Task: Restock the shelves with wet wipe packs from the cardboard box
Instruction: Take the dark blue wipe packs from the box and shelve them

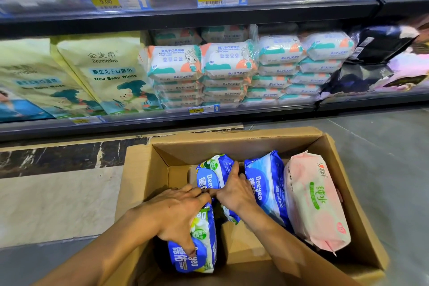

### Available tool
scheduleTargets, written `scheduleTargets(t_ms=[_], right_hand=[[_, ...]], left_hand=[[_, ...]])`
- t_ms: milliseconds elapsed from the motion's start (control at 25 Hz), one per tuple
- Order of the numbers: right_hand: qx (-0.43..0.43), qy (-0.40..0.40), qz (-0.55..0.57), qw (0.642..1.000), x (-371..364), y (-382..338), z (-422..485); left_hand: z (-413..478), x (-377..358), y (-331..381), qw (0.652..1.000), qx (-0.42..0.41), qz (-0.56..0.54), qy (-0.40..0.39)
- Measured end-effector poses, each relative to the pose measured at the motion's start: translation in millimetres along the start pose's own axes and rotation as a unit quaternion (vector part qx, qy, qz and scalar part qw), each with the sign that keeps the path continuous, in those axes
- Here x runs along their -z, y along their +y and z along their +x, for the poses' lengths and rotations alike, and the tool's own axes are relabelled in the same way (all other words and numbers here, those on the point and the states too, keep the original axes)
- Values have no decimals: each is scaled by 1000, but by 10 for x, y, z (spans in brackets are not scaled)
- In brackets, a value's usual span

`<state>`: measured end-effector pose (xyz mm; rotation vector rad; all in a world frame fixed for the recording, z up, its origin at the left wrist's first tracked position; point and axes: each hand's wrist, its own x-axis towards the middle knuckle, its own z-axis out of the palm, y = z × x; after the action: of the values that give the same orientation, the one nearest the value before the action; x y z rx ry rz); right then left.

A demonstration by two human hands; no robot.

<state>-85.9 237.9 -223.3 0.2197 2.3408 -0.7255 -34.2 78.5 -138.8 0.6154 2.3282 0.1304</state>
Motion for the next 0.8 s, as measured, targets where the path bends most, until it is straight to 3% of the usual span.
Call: scheduleTargets(t_ms=[320, 560, 800], right_hand=[[9, 3, 17, 1000, -17, 69, 11], [38, 49, 145, 987, 131, 220, -240], [79, 64, 320, 942, 611, 494, -489]], left_hand=[[-29, -49, -45, 1000, 20, 6, -5], [-161, -106, -80, 999, 26, -4, 25], [-373, 409, -120, 994, 30, -3, 109]])
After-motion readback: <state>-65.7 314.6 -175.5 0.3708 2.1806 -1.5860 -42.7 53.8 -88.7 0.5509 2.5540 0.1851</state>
